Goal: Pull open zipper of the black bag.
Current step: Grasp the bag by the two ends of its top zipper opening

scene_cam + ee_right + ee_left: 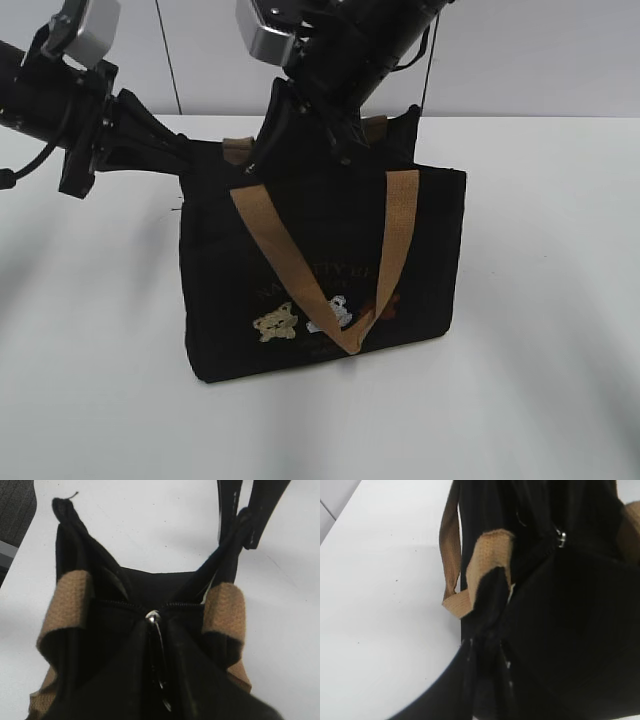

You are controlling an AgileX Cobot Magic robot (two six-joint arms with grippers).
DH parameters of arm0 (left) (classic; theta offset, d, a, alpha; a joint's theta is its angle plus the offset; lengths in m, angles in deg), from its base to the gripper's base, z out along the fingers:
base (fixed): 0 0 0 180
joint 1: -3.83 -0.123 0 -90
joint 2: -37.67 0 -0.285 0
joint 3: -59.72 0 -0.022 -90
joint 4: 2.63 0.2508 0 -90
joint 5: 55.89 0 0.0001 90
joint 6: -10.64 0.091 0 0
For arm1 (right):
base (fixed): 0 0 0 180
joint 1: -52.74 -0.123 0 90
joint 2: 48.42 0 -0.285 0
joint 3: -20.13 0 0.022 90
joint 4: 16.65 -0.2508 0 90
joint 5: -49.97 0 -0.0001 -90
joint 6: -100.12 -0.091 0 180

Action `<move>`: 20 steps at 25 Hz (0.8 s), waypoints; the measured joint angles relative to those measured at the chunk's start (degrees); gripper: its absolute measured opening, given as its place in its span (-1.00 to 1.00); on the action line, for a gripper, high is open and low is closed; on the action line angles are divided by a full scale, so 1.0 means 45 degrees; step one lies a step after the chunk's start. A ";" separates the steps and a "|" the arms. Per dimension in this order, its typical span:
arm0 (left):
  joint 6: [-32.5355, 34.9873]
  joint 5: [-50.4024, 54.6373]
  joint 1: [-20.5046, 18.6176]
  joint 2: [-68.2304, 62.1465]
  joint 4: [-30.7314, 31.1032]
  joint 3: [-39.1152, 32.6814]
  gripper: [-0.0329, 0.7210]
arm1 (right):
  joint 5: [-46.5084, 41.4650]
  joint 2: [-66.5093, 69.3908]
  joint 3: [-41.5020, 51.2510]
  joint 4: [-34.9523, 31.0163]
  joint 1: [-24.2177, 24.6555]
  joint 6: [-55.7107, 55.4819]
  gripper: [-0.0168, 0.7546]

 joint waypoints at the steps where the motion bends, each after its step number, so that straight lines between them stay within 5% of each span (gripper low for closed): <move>1: 0.0000 0.0000 0.0000 0.0000 0.0000 0.0000 -0.77 | 0.0000 -0.0028 0.0000 0.0058 0.0000 -0.0169 -0.78; 20: 0.0000 0.0241 0.0060 0.0000 -0.0470 0.0000 -0.77 | 0.0050 -0.0842 0.0000 0.0738 0.0347 -0.4860 -0.89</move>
